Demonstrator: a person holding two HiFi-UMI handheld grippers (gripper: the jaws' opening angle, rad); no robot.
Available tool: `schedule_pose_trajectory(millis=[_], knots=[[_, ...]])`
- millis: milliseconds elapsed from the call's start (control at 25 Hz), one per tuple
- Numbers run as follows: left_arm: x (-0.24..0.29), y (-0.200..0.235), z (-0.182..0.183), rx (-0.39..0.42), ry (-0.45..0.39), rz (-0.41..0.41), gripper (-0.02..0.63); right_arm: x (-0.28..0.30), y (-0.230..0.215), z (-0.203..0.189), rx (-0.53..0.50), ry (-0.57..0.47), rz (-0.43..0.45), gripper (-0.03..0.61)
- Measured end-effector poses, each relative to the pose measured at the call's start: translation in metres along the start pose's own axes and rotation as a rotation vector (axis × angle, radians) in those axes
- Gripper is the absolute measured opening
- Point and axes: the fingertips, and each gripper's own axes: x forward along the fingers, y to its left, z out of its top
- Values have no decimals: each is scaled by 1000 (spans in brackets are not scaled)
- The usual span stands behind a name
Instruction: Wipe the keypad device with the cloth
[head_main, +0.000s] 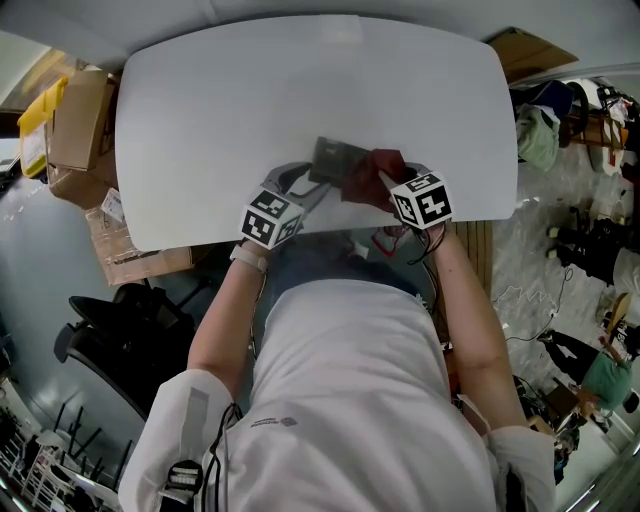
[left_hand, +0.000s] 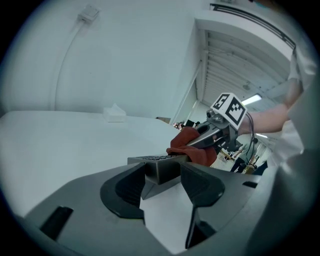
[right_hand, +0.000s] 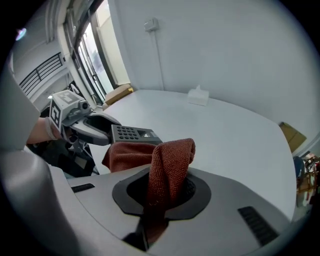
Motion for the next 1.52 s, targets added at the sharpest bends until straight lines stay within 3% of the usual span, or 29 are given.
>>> schedule_pose_trajectory(millis=[280,560,1000,1200,1520], knots=[[-1,1,0,5,5,1,218,19,-1,-3,-20,48,-20,55],[1,5,1,42,22,-3,215,26,20,12,-224,51,-26,55],[1,4,3,36,19,-22,215,48,55,63,-177,-60,68,52],[2,4,3,37,22,-40,213,53,62,76,-90,-105,108,52],[1,7,1,21,15,-47,214,62,73,89,-135,-90,126,52]])
